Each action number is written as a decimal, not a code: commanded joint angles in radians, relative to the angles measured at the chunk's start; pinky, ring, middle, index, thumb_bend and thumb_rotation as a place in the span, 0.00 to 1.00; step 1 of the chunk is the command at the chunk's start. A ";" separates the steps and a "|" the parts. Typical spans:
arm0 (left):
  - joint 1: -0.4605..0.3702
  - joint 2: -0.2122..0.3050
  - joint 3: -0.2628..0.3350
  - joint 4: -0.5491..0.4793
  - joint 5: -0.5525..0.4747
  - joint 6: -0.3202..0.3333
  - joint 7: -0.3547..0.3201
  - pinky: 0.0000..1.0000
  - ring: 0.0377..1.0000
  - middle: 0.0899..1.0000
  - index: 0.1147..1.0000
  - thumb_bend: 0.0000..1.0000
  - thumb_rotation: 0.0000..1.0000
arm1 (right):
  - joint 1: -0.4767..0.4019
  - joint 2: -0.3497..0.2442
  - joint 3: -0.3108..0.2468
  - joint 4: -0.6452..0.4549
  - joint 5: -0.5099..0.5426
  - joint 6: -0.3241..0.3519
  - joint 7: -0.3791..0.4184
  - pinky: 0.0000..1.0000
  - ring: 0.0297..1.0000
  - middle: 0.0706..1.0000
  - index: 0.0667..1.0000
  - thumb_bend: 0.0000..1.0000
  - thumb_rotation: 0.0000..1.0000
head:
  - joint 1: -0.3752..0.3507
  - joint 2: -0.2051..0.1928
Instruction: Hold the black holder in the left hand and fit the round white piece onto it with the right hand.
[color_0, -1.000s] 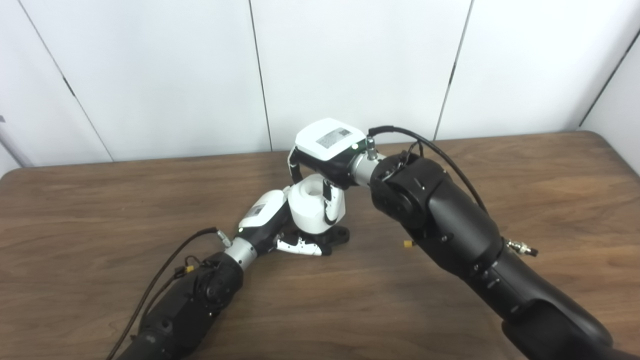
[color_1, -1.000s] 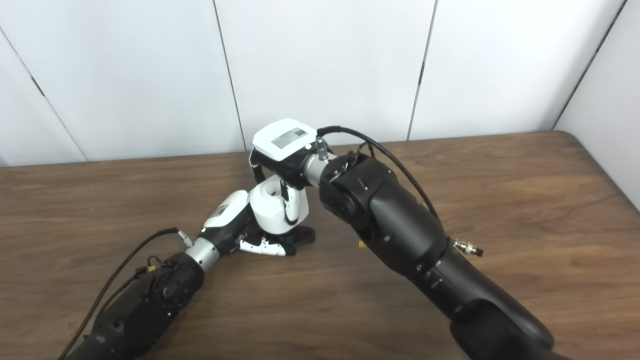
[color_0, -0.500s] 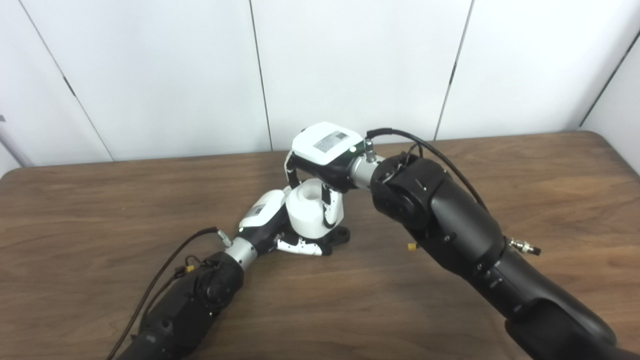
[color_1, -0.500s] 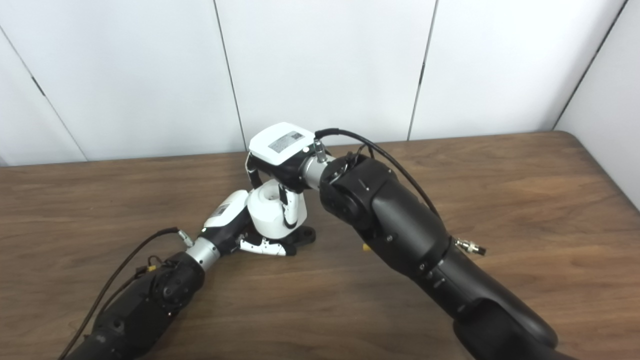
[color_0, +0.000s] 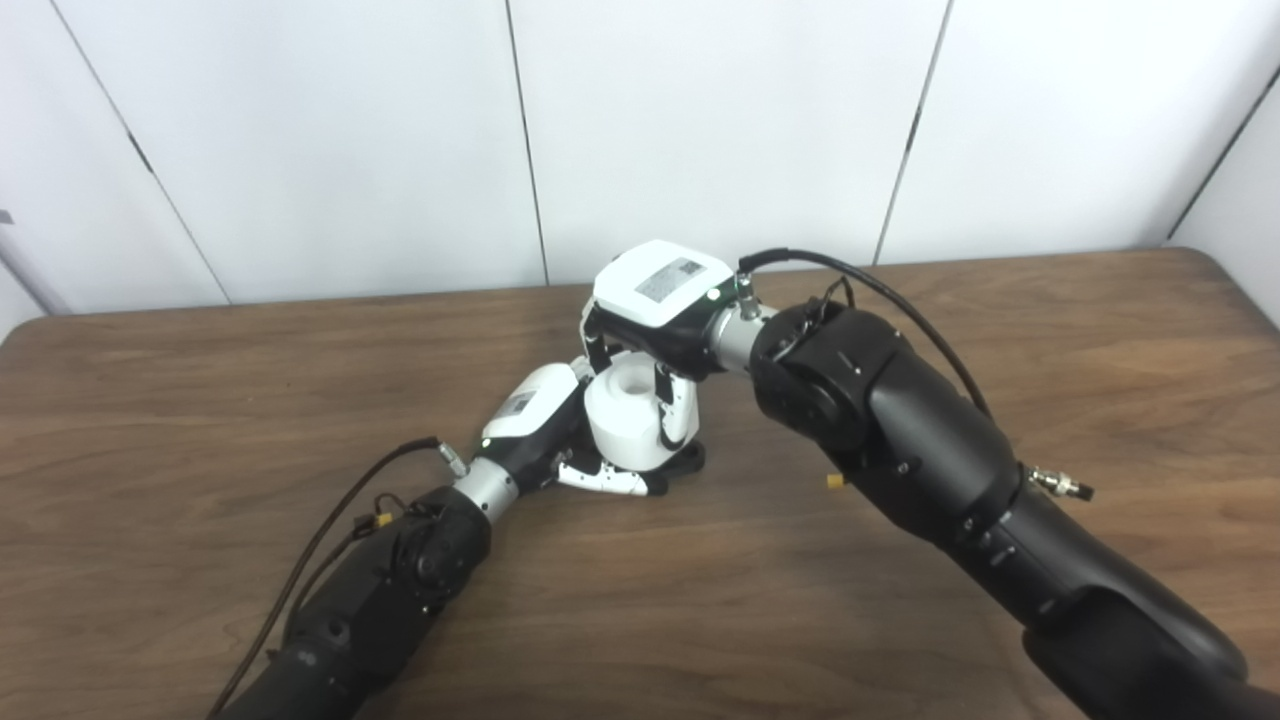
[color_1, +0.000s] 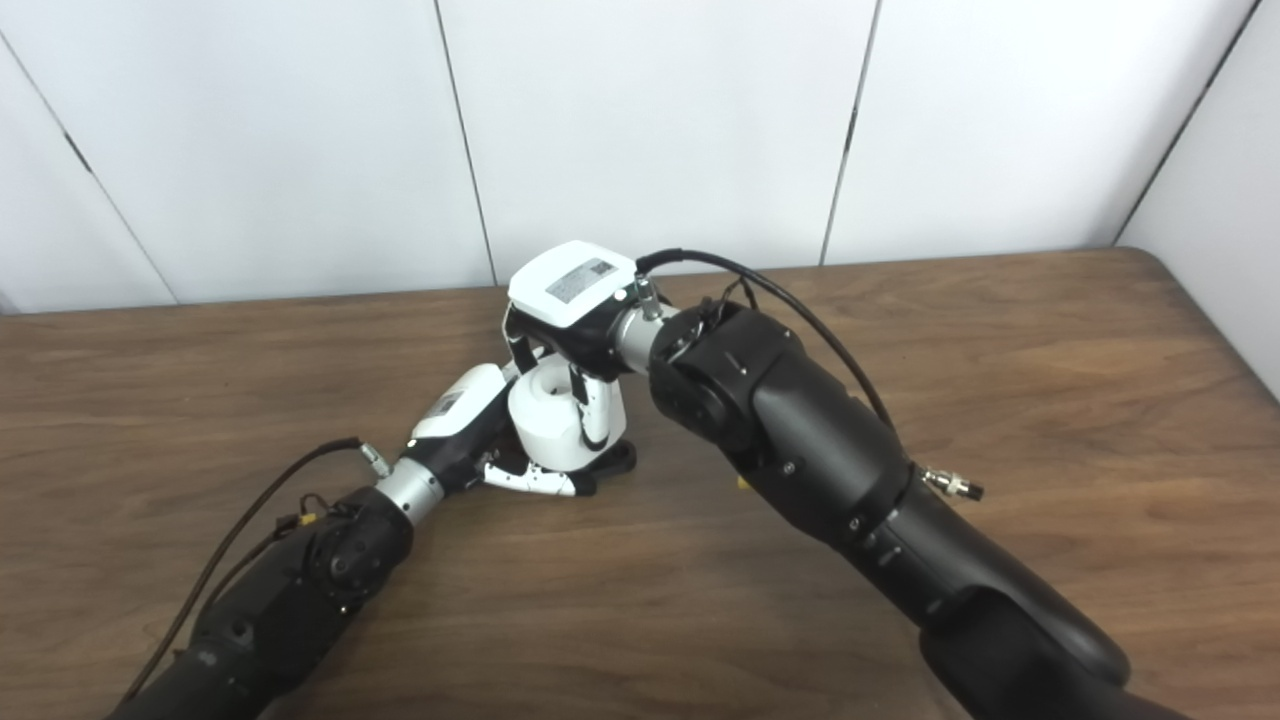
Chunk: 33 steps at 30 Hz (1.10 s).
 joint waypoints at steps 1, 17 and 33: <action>0.096 -0.036 -0.069 0.048 0.049 0.029 -0.135 1.00 1.00 0.94 0.41 0.52 0.06 | 0.006 -0.022 0.013 0.020 -0.013 -0.020 0.025 0.97 0.88 0.81 0.45 0.53 0.14 | -0.001 -0.002; 0.100 -0.035 -0.066 0.051 0.043 0.022 -0.131 1.00 1.00 0.93 0.41 0.52 0.06 | 0.025 -0.012 -0.018 -0.004 -0.014 -0.032 -0.013 0.88 0.91 0.93 0.99 0.85 0.15 | 0.000 -0.003; 0.105 -0.031 -0.068 0.032 0.043 0.046 -0.147 1.00 1.00 0.94 0.41 0.52 0.06 | -0.014 -0.010 -0.032 -0.037 0.011 -0.008 0.085 0.91 0.94 0.99 1.00 0.92 0.21 | 0.002 0.003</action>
